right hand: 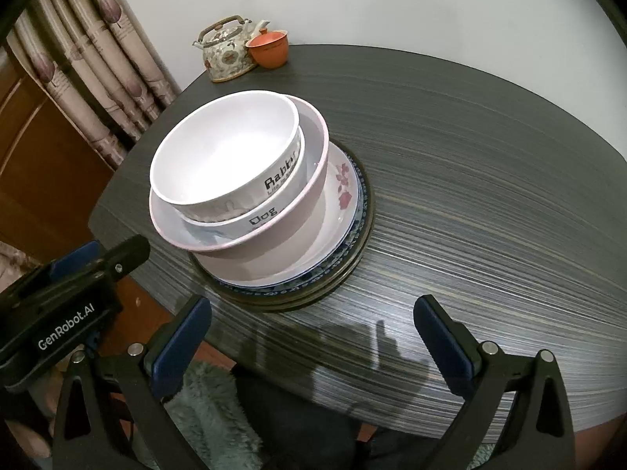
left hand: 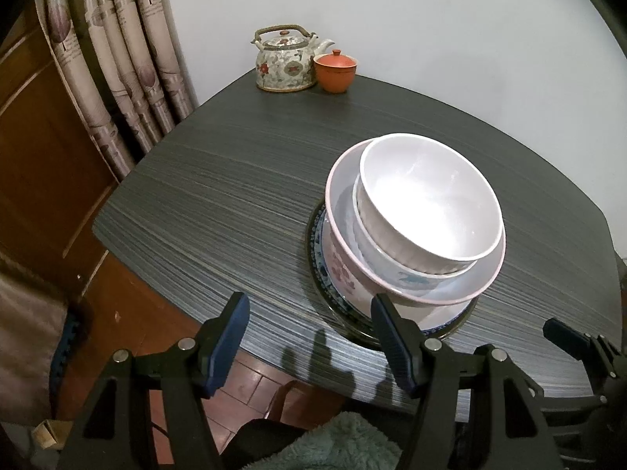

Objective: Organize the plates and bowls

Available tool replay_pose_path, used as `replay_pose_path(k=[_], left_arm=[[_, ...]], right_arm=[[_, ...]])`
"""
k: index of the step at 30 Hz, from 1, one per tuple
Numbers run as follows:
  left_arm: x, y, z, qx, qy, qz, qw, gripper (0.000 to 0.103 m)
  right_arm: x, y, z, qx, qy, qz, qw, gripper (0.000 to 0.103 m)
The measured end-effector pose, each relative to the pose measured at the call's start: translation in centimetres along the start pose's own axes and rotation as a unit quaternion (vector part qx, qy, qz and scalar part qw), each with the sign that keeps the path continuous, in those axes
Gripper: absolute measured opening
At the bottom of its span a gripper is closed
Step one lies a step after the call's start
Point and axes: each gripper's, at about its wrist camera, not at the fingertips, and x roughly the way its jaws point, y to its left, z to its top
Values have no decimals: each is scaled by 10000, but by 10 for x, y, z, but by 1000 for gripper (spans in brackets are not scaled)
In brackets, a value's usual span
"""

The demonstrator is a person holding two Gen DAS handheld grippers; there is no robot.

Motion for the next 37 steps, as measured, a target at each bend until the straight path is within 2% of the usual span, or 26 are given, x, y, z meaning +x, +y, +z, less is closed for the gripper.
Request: replay_pose_path(k=[37], left_arm=[[7,7,-2,-74,69,-74,9999,66]], right_arm=[[8,8,-6,-29,146,-38,9999,102]])
